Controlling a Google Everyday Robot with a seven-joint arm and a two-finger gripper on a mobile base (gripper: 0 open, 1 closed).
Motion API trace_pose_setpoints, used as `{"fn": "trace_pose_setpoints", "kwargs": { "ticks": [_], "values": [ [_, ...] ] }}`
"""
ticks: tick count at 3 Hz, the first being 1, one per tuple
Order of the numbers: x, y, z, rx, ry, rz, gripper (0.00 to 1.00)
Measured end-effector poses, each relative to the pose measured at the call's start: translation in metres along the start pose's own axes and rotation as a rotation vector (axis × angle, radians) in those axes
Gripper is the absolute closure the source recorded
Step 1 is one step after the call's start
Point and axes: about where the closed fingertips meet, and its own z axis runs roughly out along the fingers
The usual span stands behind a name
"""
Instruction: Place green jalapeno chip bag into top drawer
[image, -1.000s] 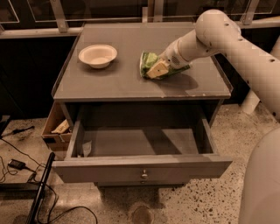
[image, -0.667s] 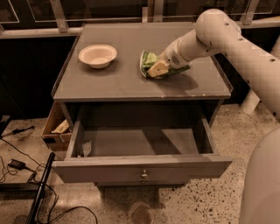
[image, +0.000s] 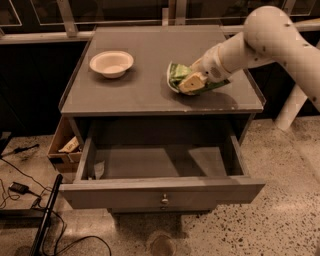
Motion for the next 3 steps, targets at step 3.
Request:
{"fn": "trace_pose_setpoints", "kwargs": {
  "ticks": [3],
  "values": [
    [0.011, 0.093, -0.066, -0.137, -0.036, -0.042, 1.00]
  ]
}}
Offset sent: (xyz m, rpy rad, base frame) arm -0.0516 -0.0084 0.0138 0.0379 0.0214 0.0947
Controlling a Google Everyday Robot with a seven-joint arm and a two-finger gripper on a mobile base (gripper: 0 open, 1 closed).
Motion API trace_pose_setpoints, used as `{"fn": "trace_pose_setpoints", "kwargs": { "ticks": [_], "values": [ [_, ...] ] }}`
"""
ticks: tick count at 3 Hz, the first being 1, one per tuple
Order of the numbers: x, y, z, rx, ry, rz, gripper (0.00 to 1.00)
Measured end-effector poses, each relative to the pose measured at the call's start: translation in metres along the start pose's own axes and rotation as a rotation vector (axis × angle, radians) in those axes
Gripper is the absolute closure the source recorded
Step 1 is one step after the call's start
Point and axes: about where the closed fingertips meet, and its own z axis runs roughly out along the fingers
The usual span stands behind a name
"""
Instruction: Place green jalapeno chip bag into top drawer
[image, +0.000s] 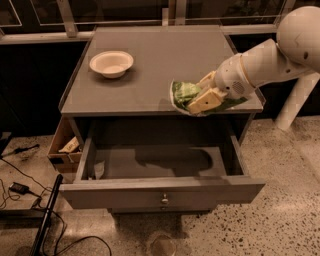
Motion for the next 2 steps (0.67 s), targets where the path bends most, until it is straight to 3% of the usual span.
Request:
{"fn": "trace_pose_setpoints", "kwargs": {
  "ticks": [1, 2],
  "values": [
    [0.007, 0.044, -0.010, 0.010, 0.011, 0.017, 1.00],
    [0.032, 0.080, 0.003, 0.021, -0.018, 0.036, 1.00]
  ]
}}
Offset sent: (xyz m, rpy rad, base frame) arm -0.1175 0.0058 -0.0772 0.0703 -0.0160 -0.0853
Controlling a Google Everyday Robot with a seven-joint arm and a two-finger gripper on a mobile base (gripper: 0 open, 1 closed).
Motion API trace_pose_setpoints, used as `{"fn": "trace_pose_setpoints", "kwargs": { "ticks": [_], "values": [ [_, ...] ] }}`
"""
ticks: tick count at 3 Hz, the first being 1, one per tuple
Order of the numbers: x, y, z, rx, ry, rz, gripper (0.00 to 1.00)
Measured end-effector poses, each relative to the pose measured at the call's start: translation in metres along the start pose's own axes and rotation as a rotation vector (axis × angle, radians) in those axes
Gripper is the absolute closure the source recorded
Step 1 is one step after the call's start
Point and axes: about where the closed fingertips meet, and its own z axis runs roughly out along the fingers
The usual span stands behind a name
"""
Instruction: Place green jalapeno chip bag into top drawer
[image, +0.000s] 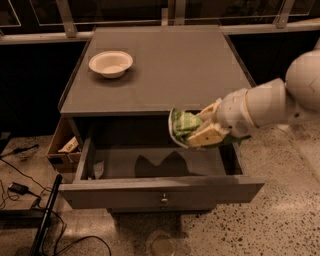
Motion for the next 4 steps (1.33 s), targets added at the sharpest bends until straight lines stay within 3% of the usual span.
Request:
{"fn": "trace_pose_setpoints", "kwargs": {
  "ticks": [1, 3, 4],
  "values": [
    [0.031, 0.021, 0.039, 0.018, -0.040, -0.014, 1.00],
    [0.045, 0.022, 0.053, 0.004, -0.045, -0.023, 1.00],
    [0.062, 0.021, 0.090, -0.003, -0.075, -0.041, 1.00]
  ]
}}
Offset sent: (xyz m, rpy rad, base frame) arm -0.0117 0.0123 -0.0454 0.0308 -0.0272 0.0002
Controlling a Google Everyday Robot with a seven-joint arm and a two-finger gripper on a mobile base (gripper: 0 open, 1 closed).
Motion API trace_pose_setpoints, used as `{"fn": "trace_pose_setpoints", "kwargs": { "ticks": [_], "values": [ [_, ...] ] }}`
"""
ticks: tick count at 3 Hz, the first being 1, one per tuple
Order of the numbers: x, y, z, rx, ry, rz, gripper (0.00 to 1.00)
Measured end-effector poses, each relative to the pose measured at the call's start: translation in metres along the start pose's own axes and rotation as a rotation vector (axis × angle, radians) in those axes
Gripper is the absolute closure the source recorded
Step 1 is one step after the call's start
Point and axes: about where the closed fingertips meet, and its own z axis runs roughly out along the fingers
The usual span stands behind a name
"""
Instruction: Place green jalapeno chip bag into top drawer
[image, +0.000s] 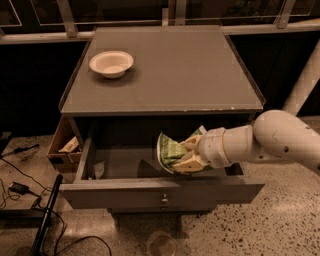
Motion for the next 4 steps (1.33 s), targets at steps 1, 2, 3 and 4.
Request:
{"fn": "trace_pose_setpoints", "kwargs": {
  "ticks": [1, 2, 3, 4],
  "values": [
    [0.008, -0.006, 0.028, -0.010, -0.025, -0.013, 1.00],
    [0.014, -0.014, 0.055, -0.017, -0.044, -0.033, 1.00],
    [0.021, -0.024, 0.077, -0.024, -0.055, -0.059, 1.00],
    [0.028, -0.036, 0.099, -0.026, -0.068, -0.104, 1.00]
  ]
}}
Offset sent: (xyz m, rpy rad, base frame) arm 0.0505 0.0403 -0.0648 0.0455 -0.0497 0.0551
